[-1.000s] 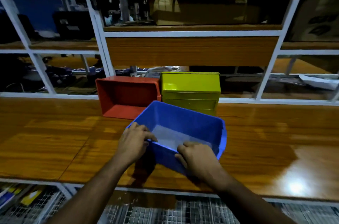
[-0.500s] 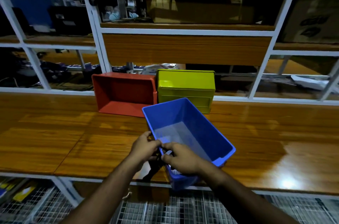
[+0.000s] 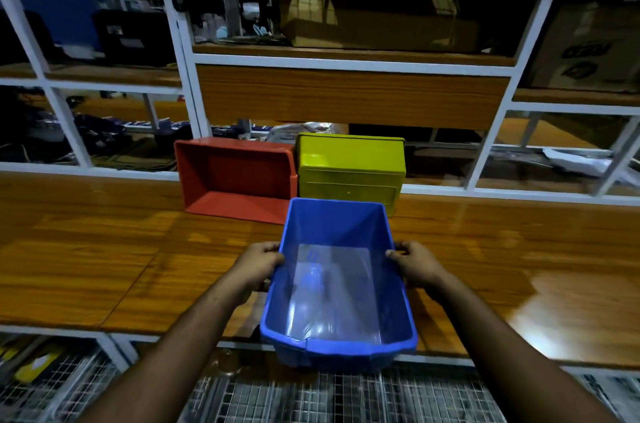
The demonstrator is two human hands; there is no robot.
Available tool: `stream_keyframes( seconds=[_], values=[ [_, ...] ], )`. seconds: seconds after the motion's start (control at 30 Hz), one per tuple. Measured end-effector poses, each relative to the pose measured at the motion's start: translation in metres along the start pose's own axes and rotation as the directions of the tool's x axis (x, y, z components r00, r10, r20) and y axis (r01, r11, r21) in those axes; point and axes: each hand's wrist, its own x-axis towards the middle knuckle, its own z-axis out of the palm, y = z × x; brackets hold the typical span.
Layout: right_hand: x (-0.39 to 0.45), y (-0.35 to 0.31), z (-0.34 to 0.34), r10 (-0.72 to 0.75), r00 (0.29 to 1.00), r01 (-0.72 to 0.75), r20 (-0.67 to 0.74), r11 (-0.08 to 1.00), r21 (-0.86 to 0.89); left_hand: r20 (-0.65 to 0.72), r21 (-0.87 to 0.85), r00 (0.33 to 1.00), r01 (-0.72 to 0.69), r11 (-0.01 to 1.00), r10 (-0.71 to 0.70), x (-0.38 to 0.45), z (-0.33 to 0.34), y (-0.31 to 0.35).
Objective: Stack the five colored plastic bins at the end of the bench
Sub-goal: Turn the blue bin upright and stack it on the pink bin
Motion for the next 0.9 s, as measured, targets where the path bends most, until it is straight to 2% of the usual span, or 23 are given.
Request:
stream_keyframes(
  seconds=[0.17,0.3,0.4,0.6,0.77,0.9],
  values=[
    [-0.012,0.012,-0.005,0.052,0.994,-0.081,0.093,0.933,0.350,0.109,-0.088,0.994,0.038,0.995,-0.028,-0.002,-0.006,-0.001],
    [-0.022,0.025,-0.020,0.017,0.992,-0.092,0.124,0.773,0.627,0.249,-0.194,0.968,0.044,0.980,0.006,0.001,-0.003,0.008],
    [-0.035,0.039,-0.038,-0.027,0.995,-0.055,0.097,0.659,0.750,0.321,-0.271,0.944,0.019,0.962,0.072,0.007,0.009,0.020],
    [-0.075,0.092,-0.093,0.010,0.997,0.057,-0.077,0.575,0.816,0.445,-0.319,0.882,-0.005,0.948,0.154,0.003,0.086,0.050],
    [-0.140,0.169,-0.167,0.120,0.970,0.122,-0.211,0.508,0.852,0.586,-0.277,0.794,0.007,0.961,0.163,-0.017,0.203,0.079],
    [-0.205,0.233,-0.233,0.193,0.944,0.132,-0.269,0.527,0.840,0.669,-0.253,0.724,0.006,0.968,0.170,-0.048,0.313,0.097]
  ],
)
